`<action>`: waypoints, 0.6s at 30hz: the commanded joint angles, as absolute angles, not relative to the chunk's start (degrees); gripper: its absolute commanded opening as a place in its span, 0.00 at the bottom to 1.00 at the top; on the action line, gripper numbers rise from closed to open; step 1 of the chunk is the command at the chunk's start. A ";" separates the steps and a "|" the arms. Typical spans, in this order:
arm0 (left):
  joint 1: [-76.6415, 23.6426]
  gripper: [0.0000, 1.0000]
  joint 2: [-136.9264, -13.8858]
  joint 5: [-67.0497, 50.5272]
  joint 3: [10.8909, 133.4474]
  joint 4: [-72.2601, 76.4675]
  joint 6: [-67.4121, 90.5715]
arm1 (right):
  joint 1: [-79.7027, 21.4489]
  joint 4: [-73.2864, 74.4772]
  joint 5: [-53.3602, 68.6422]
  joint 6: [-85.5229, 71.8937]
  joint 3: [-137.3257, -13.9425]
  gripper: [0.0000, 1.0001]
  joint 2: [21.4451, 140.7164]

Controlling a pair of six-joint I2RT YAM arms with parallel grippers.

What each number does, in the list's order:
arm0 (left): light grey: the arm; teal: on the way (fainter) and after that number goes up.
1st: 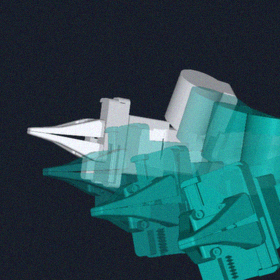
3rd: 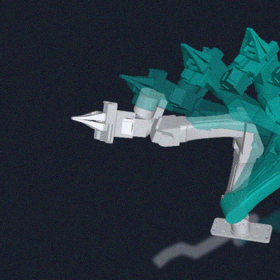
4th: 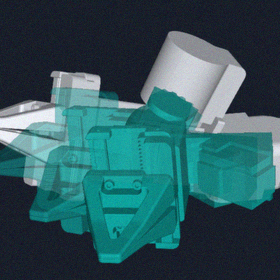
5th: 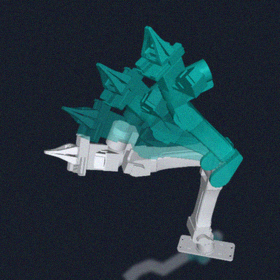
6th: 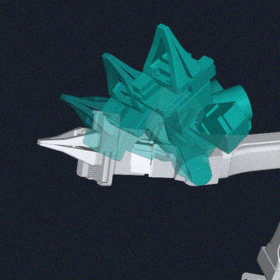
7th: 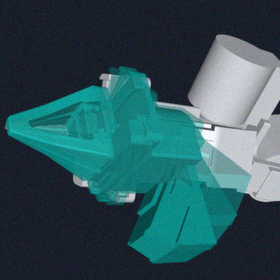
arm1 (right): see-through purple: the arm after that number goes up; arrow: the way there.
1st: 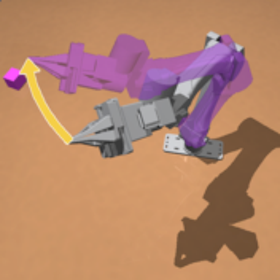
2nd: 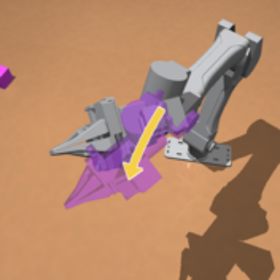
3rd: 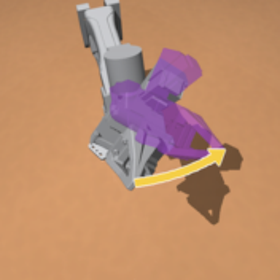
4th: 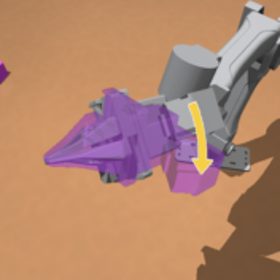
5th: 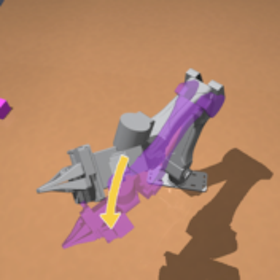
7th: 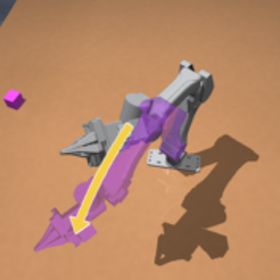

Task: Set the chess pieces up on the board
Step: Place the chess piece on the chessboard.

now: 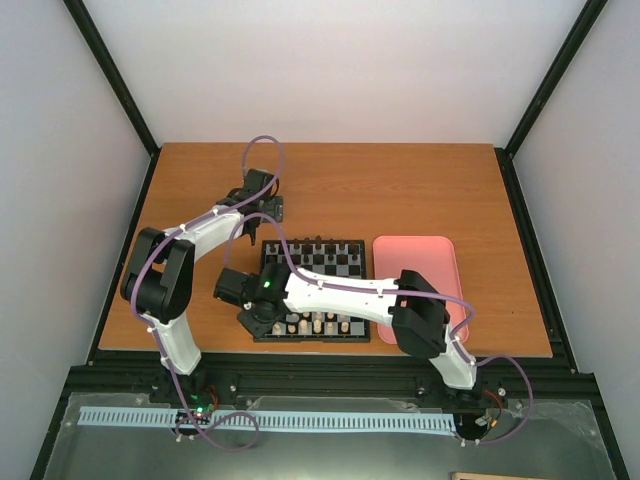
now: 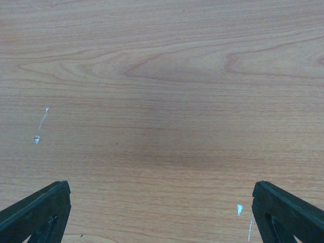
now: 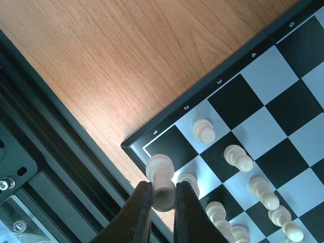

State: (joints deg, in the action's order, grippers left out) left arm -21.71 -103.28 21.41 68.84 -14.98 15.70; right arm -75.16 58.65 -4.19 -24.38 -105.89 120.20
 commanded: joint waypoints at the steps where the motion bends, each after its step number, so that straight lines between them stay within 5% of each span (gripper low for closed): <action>1: -21.97 1.00 -101.63 21.38 69.62 -14.25 15.32 | -75.67 60.04 -4.98 -22.14 -107.03 0.03 123.21; 18: -21.97 1.00 -101.87 21.45 69.70 -14.24 15.22 | -75.67 58.97 -3.07 -21.08 -107.03 0.03 126.32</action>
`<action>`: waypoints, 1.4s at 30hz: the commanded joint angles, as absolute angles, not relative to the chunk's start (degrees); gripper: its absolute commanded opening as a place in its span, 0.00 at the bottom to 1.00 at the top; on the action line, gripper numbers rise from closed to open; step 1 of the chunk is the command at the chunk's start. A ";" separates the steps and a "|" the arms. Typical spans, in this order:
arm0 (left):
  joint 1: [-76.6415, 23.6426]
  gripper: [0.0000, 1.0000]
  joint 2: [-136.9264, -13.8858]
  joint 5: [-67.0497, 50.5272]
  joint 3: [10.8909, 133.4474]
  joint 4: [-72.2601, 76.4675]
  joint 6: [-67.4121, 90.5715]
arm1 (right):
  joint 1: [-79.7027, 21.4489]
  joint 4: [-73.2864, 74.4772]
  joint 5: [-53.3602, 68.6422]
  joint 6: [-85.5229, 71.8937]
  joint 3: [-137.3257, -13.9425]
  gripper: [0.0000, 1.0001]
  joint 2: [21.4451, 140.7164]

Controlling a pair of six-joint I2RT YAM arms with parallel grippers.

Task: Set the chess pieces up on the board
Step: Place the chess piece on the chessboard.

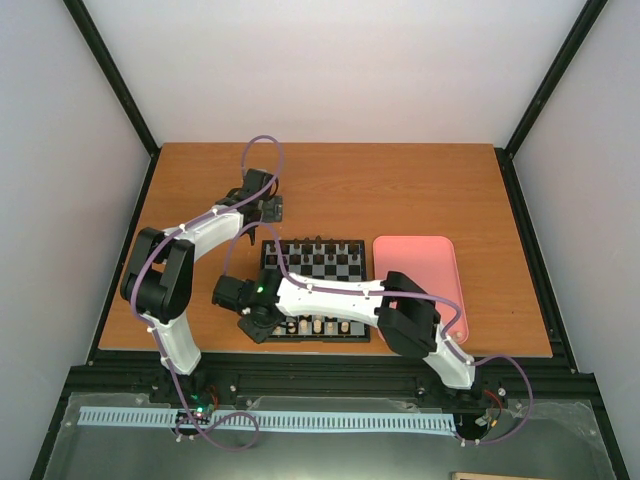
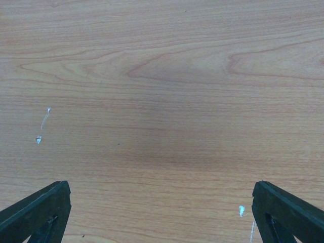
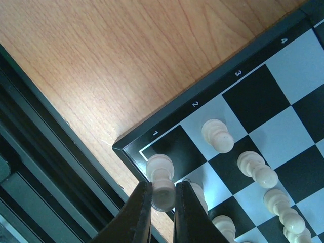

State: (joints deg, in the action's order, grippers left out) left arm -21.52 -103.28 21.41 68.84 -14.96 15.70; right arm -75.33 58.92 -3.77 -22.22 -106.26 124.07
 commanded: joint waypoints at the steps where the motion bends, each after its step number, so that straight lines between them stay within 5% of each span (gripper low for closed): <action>1: -21.97 1.00 -101.87 21.49 69.63 -14.24 15.23 | -75.68 58.95 -2.81 -21.05 -107.03 0.03 126.52; 18: -21.99 1.00 -102.03 21.60 69.78 -14.15 15.12 | -75.61 58.80 -7.29 -22.24 -106.43 0.03 127.77; 35: -21.97 1.00 -102.39 21.66 69.87 -14.15 15.07 | -75.67 57.57 -6.48 -20.82 -105.62 0.31 126.18; 42: -21.97 1.00 -102.52 21.84 70.05 -14.33 14.94 | -75.75 56.48 -7.05 -19.04 -106.00 0.35 120.85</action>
State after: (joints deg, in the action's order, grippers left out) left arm -21.47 -103.28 21.43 68.84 -14.96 15.68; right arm -75.90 58.06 -5.58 -20.27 -105.67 125.43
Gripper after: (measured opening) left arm 0.998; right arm 0.348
